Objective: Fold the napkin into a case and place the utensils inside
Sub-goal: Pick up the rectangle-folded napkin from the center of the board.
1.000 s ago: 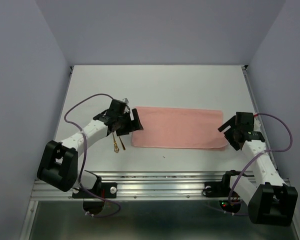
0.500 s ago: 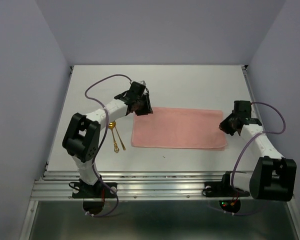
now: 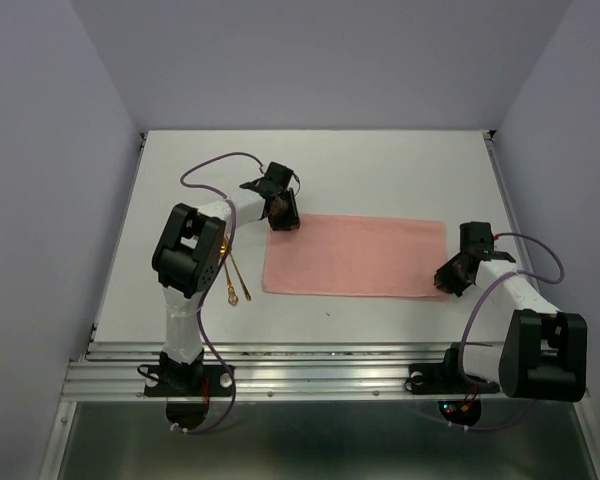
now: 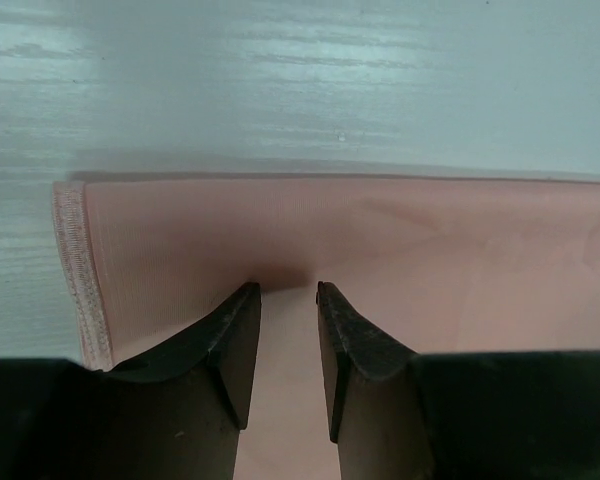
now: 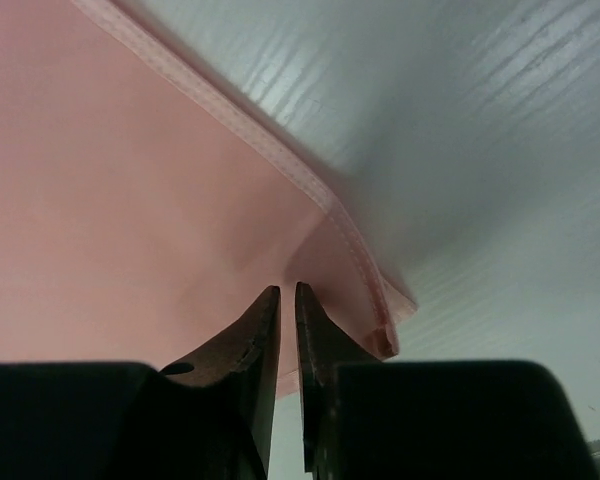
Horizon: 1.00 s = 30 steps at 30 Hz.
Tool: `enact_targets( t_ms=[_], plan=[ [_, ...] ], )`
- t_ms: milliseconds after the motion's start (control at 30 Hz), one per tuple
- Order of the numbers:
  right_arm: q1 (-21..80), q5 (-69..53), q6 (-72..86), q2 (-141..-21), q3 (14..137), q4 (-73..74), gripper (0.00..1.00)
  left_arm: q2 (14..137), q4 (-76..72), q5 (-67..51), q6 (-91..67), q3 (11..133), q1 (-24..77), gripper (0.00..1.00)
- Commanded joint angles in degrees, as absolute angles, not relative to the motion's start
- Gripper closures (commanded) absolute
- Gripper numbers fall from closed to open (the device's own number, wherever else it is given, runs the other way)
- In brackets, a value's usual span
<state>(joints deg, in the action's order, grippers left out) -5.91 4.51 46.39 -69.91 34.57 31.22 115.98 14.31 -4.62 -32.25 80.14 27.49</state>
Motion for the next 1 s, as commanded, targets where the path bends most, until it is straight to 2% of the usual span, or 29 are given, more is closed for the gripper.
enact_targets(
  t_ms=[0, 167, 400, 500, 767, 967],
  plan=[
    [-5.54, 6.33, 48.43, -69.96, 33.4, 32.78, 0.81, 117.95, 15.03, -4.13, -32.61, 80.07, 25.58, 0.59],
    [-5.54, 6.94, 47.29, -70.67, 34.1, 32.34, 0.79, 117.6, 15.38, -2.9, -33.22, 77.87, 23.91, 0.59],
    [-5.54, 12.13, 43.07, -68.64, 40.95, 37.26, 0.8, 113.38, 12.4, -2.99, -36.38, 68.48, 22.15, 0.59],
    [-5.54, 10.3, 42.89, -69.17, 40.0, 37.27, 0.79, 112.24, 11.52, -3.69, -36.65, 66.8, 22.06, 0.58],
    [-5.54, 1.94, 43.07, -74.0, 32.69, 30.06, 0.8, 111.8, 11.34, -5.1, -36.56, 67.5, 22.06, 0.56],
    [-5.54, 7.73, 43.51, -70.07, 36.29, 34.09, 0.81, 110.83, 11.95, -5.98, -36.65, 68.46, 22.06, 0.55]
  ],
)
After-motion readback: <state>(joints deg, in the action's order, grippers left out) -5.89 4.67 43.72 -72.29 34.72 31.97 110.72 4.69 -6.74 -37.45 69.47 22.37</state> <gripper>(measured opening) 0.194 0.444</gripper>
